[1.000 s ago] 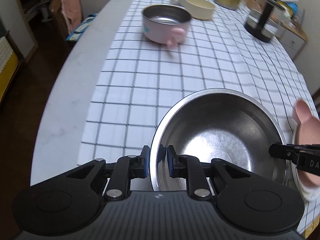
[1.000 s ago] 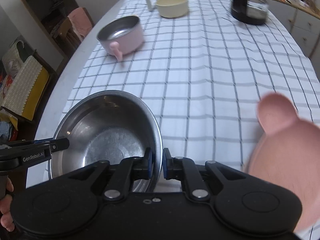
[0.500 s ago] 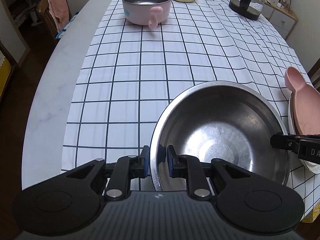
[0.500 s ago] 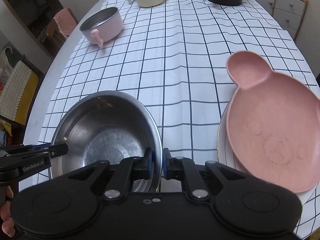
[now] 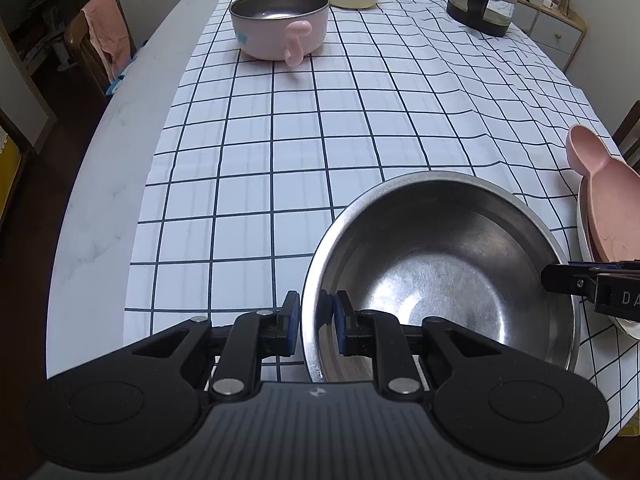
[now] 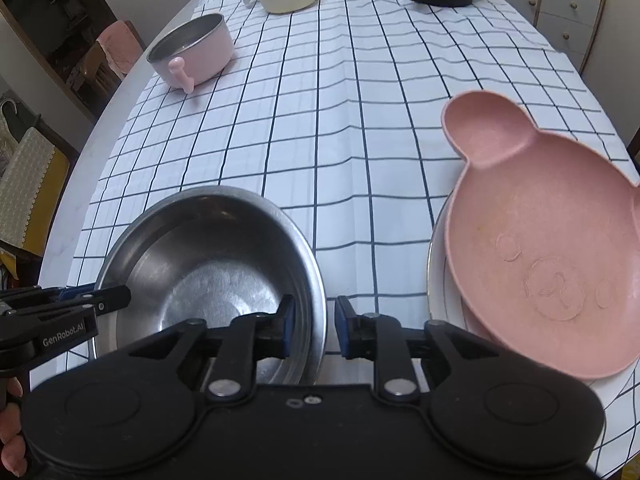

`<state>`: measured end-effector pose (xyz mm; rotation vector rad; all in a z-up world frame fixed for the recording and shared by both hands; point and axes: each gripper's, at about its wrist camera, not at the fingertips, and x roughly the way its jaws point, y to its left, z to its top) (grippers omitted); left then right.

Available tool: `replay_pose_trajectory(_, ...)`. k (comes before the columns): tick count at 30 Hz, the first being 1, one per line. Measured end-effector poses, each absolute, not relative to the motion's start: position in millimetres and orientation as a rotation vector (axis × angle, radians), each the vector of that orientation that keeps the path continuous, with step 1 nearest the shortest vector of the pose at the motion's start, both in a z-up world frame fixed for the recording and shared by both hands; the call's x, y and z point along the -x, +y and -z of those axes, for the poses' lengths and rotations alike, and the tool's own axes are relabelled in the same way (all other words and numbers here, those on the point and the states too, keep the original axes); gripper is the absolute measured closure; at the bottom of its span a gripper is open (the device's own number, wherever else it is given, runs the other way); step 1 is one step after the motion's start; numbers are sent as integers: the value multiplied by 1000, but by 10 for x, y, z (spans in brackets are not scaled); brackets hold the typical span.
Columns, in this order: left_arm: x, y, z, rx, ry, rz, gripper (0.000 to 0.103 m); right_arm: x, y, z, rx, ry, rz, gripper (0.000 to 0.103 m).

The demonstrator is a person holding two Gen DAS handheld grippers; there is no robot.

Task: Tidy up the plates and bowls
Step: 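Lift the steel bowl and carry it beside the plate stack, then lower the steel bowl onto the tablecloth and open both tools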

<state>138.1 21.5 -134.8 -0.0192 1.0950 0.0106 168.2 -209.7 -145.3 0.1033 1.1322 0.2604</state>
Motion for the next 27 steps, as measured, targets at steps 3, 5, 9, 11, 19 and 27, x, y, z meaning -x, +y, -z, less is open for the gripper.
replay_pose_trajectory(3, -1365, 226, 1320, 16, 1084, -9, 86, -1674, -2119, 1411, -92, 1120, -255, 78)
replay_pose_trajectory(5, -1354, 245, 1288, 18, 1076, -7, 86, -1663, -2128, 1375, -92, 1109, -253, 77)
replay_pose_trajectory(9, -1307, 264, 1188, 10, 1046, -3, 86, -1625, -2117, 1275, -76, 1082, -265, 71)
replay_pose_trajectory(11, -1280, 267, 1123, 17, 1030, 6, 85, -1605, -2094, 1215, -64, 1066, -277, 69)
replay_pose_trajectory(19, -1254, 251, 822, 31, 956, 41, 84, -1511, -1957, 944, -11, 993, -333, 59)
replay_pose_trajectory(27, -1360, 247, 539, 39, 888, 44, 80, -1613, -1845, 653, 10, 933, -365, 48)
